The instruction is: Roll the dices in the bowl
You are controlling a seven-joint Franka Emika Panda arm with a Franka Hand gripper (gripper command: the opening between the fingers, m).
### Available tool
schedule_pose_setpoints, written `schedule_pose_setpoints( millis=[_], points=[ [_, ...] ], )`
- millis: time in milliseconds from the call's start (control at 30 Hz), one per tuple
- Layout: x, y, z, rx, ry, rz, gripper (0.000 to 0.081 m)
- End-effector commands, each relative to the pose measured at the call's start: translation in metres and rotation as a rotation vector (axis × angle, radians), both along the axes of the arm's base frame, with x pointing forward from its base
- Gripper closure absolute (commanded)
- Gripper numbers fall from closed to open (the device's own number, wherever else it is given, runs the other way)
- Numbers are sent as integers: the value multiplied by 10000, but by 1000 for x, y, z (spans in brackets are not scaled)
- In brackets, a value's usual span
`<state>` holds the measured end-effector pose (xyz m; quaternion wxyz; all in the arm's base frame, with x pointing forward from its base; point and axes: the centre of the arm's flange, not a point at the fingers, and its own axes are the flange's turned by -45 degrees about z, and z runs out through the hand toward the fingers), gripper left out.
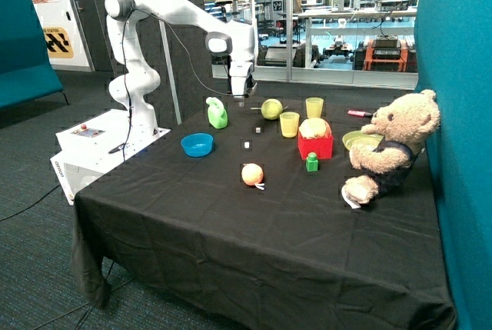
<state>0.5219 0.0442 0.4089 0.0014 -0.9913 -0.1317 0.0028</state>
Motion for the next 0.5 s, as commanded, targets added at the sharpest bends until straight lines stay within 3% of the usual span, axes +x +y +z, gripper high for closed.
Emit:
schedule_pose_setpoints(
  millis=[0, 267, 467],
  points=[
    [6, 20, -28, -18, -60, 519, 706],
    [12, 26, -44, -18, -60, 519, 689],
    [12, 30, -57, -18, -60, 468, 735]
  ],
)
